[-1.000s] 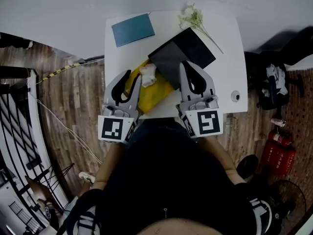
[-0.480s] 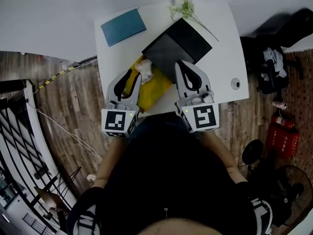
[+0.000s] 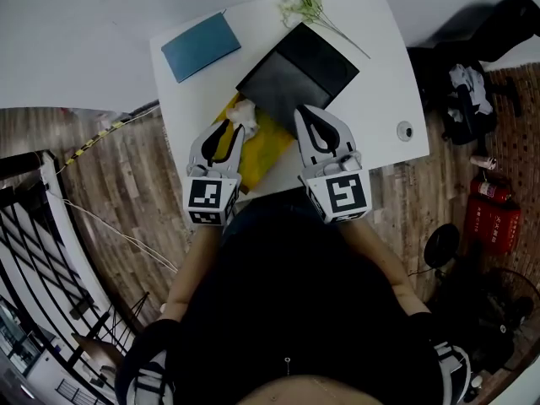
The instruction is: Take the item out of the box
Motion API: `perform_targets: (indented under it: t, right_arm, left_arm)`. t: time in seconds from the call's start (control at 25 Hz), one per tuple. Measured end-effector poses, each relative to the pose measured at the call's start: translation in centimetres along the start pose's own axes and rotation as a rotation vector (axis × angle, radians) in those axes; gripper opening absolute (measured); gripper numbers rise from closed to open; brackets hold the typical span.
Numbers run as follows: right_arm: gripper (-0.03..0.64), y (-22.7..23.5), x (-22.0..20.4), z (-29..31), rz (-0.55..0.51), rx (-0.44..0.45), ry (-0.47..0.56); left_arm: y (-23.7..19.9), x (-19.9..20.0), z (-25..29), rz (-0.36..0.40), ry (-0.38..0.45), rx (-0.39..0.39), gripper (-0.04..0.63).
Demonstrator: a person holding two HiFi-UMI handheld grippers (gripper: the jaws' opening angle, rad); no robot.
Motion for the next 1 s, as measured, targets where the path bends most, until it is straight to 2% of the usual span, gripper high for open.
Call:
perform_targets:
  t: [0.52,1.0]
  right_arm:
    - [0.012,0.3,-1.1,0.0,-0.009,-0.022,-0.022]
    - [0.012,0.8,-1.2,0.1,-0.011,-0.043,-0.048]
  left_arm:
    - [-0.1,-3.8,2.8,-0.006,-0.168,-0.087,0.137]
    - [-0.5,-6.2,5.0,0.036,-0.330,-0.112,0.140]
Point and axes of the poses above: the fingertips, and each gripper's own axes: z forward along the fingers, y to its right, x out of its top, the point moved 9 cm from there along -z, backward along the fingers, and after that the axes turned 5 degrees about y, right-handed, at the moved point
